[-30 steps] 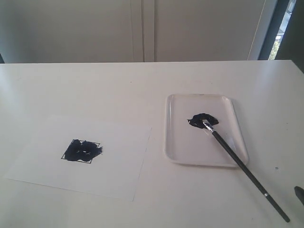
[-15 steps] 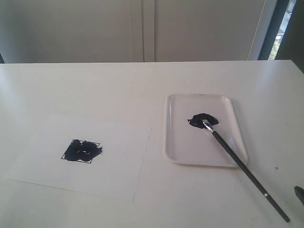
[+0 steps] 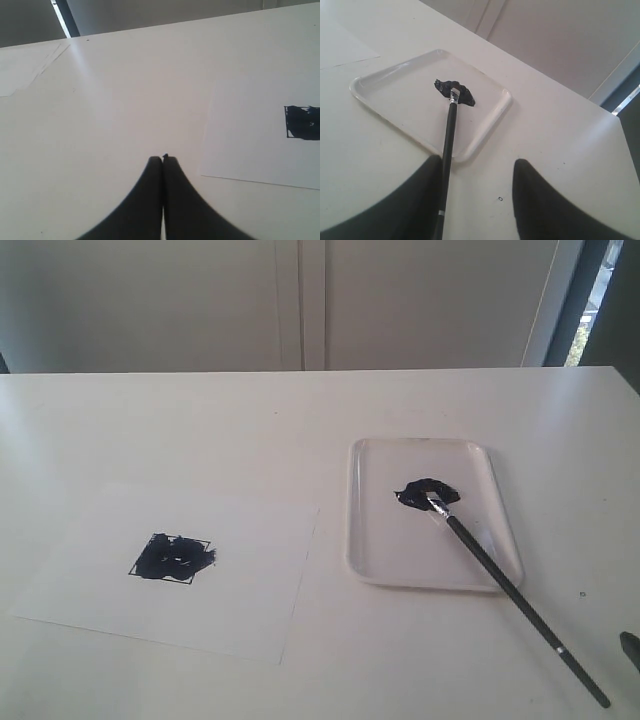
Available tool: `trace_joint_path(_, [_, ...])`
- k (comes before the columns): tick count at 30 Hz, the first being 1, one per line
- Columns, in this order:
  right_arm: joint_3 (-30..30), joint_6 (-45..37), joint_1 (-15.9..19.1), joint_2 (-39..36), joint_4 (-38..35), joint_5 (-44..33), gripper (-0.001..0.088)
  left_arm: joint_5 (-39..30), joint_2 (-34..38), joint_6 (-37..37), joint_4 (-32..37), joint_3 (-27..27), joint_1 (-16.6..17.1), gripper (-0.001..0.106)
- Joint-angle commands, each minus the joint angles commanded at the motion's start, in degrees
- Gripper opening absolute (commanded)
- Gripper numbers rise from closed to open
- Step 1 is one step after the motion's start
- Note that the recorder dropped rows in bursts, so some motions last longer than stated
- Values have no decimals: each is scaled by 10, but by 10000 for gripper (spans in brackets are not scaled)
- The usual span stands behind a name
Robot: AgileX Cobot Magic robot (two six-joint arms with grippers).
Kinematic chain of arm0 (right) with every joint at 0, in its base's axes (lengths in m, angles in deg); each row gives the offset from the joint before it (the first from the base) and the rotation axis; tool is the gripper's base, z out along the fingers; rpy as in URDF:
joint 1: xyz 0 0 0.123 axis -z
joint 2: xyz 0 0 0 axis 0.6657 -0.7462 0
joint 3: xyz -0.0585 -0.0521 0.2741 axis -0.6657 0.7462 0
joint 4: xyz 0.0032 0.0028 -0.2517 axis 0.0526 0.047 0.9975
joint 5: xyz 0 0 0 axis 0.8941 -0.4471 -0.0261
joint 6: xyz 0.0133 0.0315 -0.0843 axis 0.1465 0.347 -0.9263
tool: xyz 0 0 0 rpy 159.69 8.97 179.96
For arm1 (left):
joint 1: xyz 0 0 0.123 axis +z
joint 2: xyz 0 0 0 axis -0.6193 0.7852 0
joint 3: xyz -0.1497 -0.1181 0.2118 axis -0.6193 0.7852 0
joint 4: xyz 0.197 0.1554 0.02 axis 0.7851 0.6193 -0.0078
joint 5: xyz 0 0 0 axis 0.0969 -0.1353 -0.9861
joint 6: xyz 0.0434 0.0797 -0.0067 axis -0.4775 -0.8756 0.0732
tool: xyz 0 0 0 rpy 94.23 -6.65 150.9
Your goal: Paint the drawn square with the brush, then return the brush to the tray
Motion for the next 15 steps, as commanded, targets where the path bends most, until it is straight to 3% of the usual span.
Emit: trace_joint_path(15, [0,0,0,0,0,0,425,-3,0,0,0,0,0,0])
